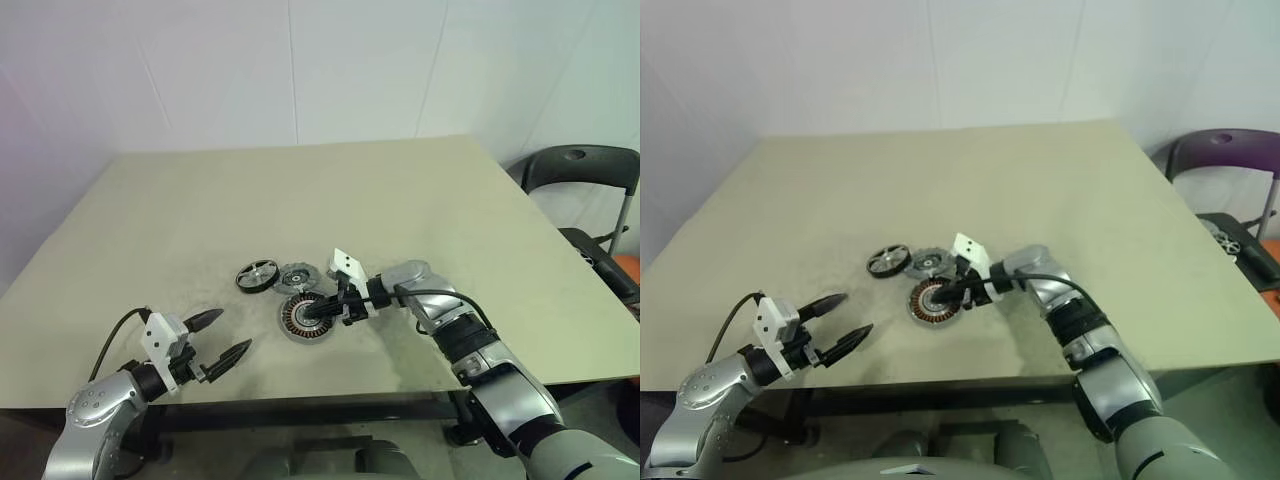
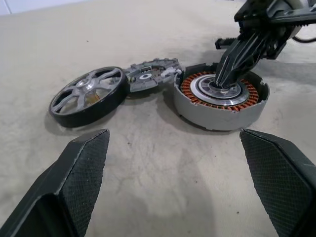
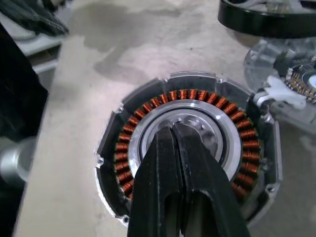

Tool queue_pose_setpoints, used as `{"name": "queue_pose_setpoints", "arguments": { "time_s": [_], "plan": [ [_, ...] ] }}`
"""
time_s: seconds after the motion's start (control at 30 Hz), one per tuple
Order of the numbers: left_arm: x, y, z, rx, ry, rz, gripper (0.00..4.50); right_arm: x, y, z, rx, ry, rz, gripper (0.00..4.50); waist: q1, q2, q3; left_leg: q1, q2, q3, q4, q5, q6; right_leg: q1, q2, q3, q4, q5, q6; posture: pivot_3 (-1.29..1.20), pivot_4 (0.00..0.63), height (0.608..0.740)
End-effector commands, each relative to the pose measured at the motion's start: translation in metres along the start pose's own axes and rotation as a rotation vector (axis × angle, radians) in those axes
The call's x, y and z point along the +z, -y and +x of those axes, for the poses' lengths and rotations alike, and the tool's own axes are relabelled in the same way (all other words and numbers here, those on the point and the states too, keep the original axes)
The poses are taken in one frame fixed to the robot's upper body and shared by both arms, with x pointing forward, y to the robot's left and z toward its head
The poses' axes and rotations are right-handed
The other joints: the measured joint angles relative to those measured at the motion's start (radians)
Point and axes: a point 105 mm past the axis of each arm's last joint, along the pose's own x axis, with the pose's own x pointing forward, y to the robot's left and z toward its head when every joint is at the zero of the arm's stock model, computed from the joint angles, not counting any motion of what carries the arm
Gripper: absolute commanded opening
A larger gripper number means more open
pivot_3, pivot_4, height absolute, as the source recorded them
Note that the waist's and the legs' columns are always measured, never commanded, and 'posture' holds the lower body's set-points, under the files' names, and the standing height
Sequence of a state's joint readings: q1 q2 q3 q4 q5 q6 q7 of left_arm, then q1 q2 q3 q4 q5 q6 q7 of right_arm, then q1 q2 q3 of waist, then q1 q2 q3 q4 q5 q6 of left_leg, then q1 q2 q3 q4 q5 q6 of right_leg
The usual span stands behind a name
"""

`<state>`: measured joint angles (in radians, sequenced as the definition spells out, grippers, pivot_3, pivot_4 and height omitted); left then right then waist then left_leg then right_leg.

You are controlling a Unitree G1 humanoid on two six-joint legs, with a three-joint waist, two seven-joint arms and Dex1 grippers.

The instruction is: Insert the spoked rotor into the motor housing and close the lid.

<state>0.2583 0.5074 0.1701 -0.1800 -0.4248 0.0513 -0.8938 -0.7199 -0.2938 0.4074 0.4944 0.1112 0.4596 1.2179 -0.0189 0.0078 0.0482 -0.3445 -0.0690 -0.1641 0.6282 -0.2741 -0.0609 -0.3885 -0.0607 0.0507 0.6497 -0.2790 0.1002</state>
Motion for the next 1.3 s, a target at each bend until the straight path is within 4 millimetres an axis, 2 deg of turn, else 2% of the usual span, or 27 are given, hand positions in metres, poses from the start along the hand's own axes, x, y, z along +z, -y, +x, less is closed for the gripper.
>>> {"name": "queue_pose_setpoints", "arguments": {
  "time_s": [0.03, 0.27, 0.37, 0.43, 0.5, 0.63, 0.7, 0.87, 1.0, 1.07, 1.2, 1.3],
  "plan": [
    [0.010, -0.005, -0.003, 0.003, 0.024, 0.039, 4.50, 0.011, 0.005, 0.000, -0.027, 0.042, 0.025, 0.02, 0.001, 0.000, 0.000, 0.003, 0.000, 0.000, 0.000, 0.000, 0.000, 0.001, 0.000, 0.000, 0.000, -0.002, 0.002, 0.00, 0.000, 0.740],
    [0.011, -0.002, 0.001, -0.003, 0.028, 0.043, 4.50, 0.062, 0.002, -0.016, 0.007, 0.253, 0.032, 0.02, 0.002, 0.000, 0.001, 0.002, 0.000, -0.001, 0.000, 0.000, 0.000, 0.001, 0.000, 0.001, 0.000, 0.001, 0.001, 0.00, 0.000, 0.740],
    [0.011, 0.001, 0.004, -0.005, 0.033, 0.043, 4.50, 0.067, -0.003, -0.017, 0.036, 0.273, 0.038, 0.02, 0.003, 0.000, 0.001, -0.002, 0.000, -0.001, -0.001, 0.000, 0.000, -0.002, 0.000, 0.001, 0.000, 0.002, 0.003, 0.00, 0.000, 0.740],
    [0.011, 0.004, 0.005, -0.004, 0.035, 0.041, 4.50, 0.061, -0.007, -0.014, 0.056, 0.255, 0.049, 0.02, 0.003, 0.000, 0.001, -0.003, 0.000, -0.002, -0.002, 0.000, 0.000, -0.004, 0.000, 0.000, -0.001, 0.002, 0.003, 0.00, 0.000, 0.740],
    [0.011, 0.005, 0.005, -0.003, 0.036, 0.040, 4.50, 0.046, -0.010, -0.008, 0.059, 0.188, 0.046, 0.02, 0.003, -0.001, 0.000, -0.007, 0.000, -0.002, -0.001, 0.000, 0.000, -0.007, 0.000, 0.000, 0.000, 0.002, 0.003, 0.00, 0.000, 0.740],
    [0.011, 0.006, 0.004, 0.003, 0.034, 0.037, 4.50, 0.002, -0.006, 0.004, 0.017, -0.006, 0.031, 0.02, 0.004, 0.000, 0.000, -0.009, -0.001, -0.002, 0.000, 0.000, 0.000, -0.008, -0.001, 0.000, 0.000, 0.002, 0.003, 0.00, 0.000, 0.740],
    [0.011, 0.004, 0.003, 0.005, 0.032, 0.037, 4.50, -0.004, -0.003, 0.008, -0.009, -0.042, 0.020, 0.02, 0.001, 0.001, 0.000, -0.009, -0.001, -0.001, 0.000, 0.000, 0.000, -0.008, -0.001, 0.000, 0.000, 0.002, 0.003, 0.00, 0.000, 0.740],
    [0.011, -0.001, 0.000, 0.009, 0.026, 0.039, 4.50, 0.024, -0.002, 0.008, -0.002, 0.056, 0.009, 0.02, 0.002, 0.000, 0.000, -0.003, 0.000, -0.001, 0.001, 0.000, 0.000, -0.002, 0.000, 0.000, 0.000, 0.000, 0.000, 0.00, 0.000, 0.740],
    [0.012, -0.005, -0.003, 0.013, 0.022, 0.044, 4.50, 0.063, 0.003, -0.013, -0.020, 0.213, 0.001, 0.02, 0.002, 0.000, 0.000, -0.005, -0.001, -0.001, 0.001, 0.000, 0.000, -0.004, 0.000, 0.000, 0.000, 0.001, 0.001, 0.00, 0.000, 0.740],
    [0.013, -0.005, -0.003, 0.015, 0.023, 0.045, 4.50, 0.075, 0.008, -0.025, -0.049, 0.253, -0.013, 0.02, 0.003, 0.000, 0.000, -0.008, -0.001, -0.002, 0.001, 0.000, 0.000, -0.007, 0.000, 0.000, 0.000, 0.002, 0.003, 0.00, 0.000, 0.740],
    [0.016, -0.006, -0.003, 0.032, 0.045, 0.043, 4.50, 0.084, 0.015, -0.046, -0.090, 0.278, -0.042, 0.02, 0.004, 0.000, 0.000, -0.010, -0.001, -0.002, -0.001, 0.000, 0.000, -0.009, -0.001, 0.000, 0.000, 0.002, 0.003, 0.00, 0.000, 0.740],
    [0.018, -0.007, -0.003, 0.050, 0.052, 0.043, 4.50, 0.078, 0.015, -0.056, -0.107, 0.253, -0.062, 0.02, 0.005, 0.000, 0.000, -0.011, -0.001, -0.002, -0.001, 0.000, 0.000, -0.010, -0.001, 0.000, -0.001, 0.002, 0.003, 0.00, 0.000, 0.740]
  ]
}}
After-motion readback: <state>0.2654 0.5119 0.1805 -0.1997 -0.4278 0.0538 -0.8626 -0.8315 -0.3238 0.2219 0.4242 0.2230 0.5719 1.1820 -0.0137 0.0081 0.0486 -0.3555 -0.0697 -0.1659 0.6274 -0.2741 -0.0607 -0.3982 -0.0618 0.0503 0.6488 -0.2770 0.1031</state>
